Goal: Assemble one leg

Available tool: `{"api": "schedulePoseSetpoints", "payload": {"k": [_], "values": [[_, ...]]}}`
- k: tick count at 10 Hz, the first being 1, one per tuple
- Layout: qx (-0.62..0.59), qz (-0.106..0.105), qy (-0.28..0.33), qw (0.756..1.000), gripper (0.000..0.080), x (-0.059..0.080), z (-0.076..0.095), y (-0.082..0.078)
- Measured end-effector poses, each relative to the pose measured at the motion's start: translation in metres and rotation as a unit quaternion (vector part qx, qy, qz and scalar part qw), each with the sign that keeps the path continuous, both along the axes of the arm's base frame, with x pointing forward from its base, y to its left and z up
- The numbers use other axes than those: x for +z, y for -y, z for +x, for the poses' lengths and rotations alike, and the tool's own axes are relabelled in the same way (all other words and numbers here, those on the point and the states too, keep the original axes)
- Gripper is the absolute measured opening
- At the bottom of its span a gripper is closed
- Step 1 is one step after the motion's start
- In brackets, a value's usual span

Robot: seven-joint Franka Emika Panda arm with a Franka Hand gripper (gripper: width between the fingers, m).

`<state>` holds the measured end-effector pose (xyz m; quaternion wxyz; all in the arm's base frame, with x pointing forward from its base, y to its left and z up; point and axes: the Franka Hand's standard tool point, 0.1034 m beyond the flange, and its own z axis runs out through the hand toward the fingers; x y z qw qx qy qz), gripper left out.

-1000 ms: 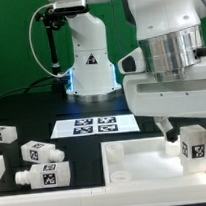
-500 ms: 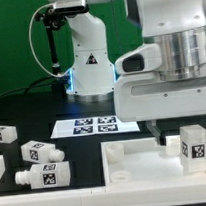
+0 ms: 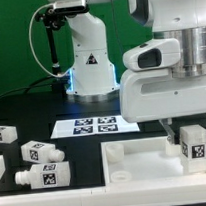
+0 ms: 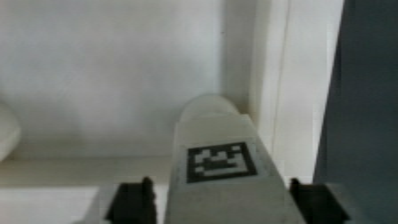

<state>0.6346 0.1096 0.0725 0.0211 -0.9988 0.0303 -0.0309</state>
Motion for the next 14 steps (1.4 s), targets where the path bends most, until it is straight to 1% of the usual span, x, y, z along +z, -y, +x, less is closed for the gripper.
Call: {"api": "schedulePoseSetpoints", "payload": {"k": [1,3,4,5,6,7,8,9,10,11,12,13,14], "values": [[-0.029,0.002,-0.001,1.0,0.0284,0.0,0.0,0.0],[-0.082,0.005,-0.003,0.997,0.0285,0.0,0.0,-0.001],[-0.171,0.013,0.004,0.985,0.0285,-0.001,-0.001,-0.003],[-0.259,0.017,-0.004,0.966,0.0285,0.0,-0.001,-0.006],[-0.337,0.021,-0.013,0.941,0.0285,0.0,0.0,-0.007],[-0.444,0.037,-0.022,0.895,0.0285,0.0,0.001,-0.008],[-0.535,0.054,-0.03,0.843,0.0285,0.0,0.002,-0.01],[-0.599,0.066,-0.036,0.797,0.0285,0.0,0.004,-0.011],[-0.635,0.07,-0.04,0.768,0.0285,0.001,0.004,-0.011],[-0.648,0.071,-0.04,0.757,0.0285,0.001,0.004,-0.011],[-0.639,0.07,-0.04,0.765,0.0286,0.001,0.004,-0.011],[-0.596,0.063,-0.038,0.8,0.0286,0.0,0.003,-0.01],[-0.5,0.053,-0.036,0.864,0.0471,-0.003,0.001,-0.007]]}}
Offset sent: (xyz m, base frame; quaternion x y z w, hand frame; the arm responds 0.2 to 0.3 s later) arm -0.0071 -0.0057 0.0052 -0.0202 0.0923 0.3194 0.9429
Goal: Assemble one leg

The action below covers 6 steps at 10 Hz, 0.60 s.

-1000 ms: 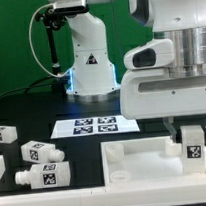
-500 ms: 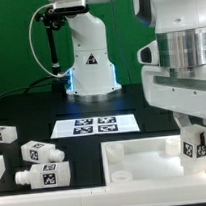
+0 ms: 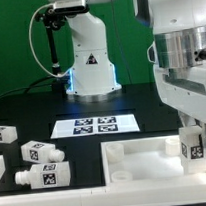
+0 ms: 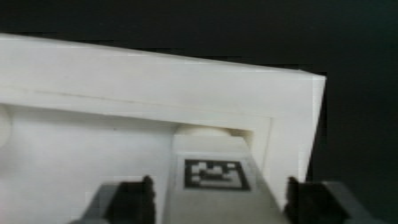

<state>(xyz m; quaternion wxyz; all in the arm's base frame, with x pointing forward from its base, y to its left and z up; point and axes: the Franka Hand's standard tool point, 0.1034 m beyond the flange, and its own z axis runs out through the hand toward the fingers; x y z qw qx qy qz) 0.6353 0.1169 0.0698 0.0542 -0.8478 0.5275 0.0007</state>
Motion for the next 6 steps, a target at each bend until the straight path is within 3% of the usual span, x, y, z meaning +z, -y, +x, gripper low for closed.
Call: {"api": "schedulePoseSetpoints", "payload": {"k": [1,2,3,5,6], "values": [[0.098,-0.002,0.008,0.995,0.0471,-0.003,0.002,0.009],[0.143,-0.004,0.012,0.99,0.0608,-0.004,0.001,0.007],[0.168,-0.01,0.014,0.986,0.0643,-0.005,-0.004,-0.002],[0.243,-0.015,0.021,0.97,0.0648,-0.006,-0.005,-0.001],[0.316,-0.027,0.025,0.948,0.0649,-0.005,-0.004,-0.002]]}}
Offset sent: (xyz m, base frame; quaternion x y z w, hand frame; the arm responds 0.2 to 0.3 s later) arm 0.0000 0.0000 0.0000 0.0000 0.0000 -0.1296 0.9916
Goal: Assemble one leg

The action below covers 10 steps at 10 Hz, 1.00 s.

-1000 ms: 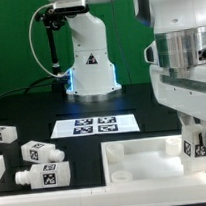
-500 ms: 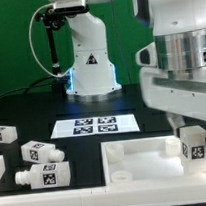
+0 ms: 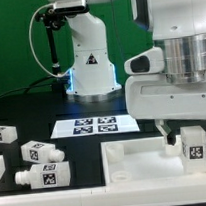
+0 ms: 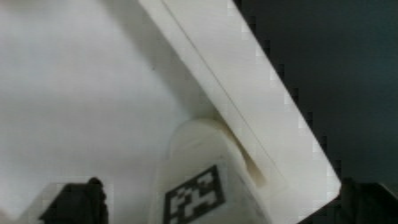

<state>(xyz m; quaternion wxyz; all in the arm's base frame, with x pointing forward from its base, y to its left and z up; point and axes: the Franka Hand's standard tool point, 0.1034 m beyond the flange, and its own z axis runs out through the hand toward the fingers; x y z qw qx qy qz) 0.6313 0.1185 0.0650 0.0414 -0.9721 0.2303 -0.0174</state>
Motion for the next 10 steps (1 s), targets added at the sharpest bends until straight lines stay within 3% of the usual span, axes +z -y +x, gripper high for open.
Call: {"api": "schedulePoseSetpoints", "payload": {"k": [1,2,4,5,6,10], "values": [[0.121,-0.022,0.012,0.992,0.0649,0.0034,0.0036,-0.0025],[0.197,-0.026,0.019,0.98,0.0649,0.0055,0.0069,0.0019],[0.178,-0.024,0.017,0.984,0.0649,0.0045,0.0067,0.0025],[0.159,-0.023,0.016,0.987,0.0529,0.0042,0.0066,0.0025],[0.131,-0.021,0.014,0.991,0.0333,0.004,0.0064,0.0023],[-0.046,-0.012,0.008,0.999,0.0287,0.0037,0.0064,0.0021]]}}
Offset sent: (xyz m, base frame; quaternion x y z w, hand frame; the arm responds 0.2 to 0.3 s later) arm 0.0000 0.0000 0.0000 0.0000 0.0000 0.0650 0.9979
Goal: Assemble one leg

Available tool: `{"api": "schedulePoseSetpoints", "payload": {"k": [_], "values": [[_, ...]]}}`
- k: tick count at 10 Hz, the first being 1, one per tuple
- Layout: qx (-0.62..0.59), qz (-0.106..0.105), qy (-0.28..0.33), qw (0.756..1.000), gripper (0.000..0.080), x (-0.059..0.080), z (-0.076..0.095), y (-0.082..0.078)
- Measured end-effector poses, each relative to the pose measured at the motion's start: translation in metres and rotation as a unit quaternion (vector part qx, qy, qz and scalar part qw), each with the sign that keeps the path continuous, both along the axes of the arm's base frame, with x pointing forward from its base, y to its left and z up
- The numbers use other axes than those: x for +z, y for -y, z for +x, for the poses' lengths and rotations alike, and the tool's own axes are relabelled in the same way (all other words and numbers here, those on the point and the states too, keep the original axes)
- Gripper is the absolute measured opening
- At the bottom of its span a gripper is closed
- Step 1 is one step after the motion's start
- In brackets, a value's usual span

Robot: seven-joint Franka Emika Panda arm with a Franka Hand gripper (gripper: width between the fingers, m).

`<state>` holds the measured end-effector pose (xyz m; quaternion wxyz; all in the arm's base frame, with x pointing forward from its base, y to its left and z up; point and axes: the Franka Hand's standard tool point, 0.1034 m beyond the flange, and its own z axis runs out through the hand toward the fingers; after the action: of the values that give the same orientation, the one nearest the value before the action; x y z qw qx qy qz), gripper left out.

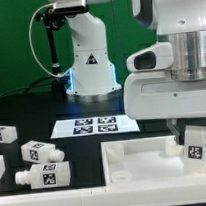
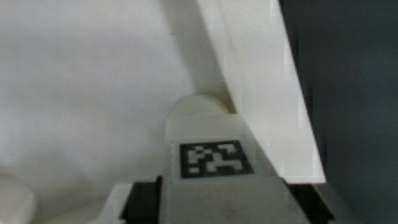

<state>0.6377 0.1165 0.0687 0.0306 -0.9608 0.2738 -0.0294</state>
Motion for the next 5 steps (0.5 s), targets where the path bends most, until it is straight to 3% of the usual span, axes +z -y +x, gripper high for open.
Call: {"api": "schedulePoseSetpoints", "payload": {"k": [3,5], "values": [[-0.238,0.016,-0.01,0.971,0.0287,0.0002,0.0006,-0.0018],[-0.41,0.061,-0.024,0.91,0.0287,0.0005,0.0031,0.0008]]}}
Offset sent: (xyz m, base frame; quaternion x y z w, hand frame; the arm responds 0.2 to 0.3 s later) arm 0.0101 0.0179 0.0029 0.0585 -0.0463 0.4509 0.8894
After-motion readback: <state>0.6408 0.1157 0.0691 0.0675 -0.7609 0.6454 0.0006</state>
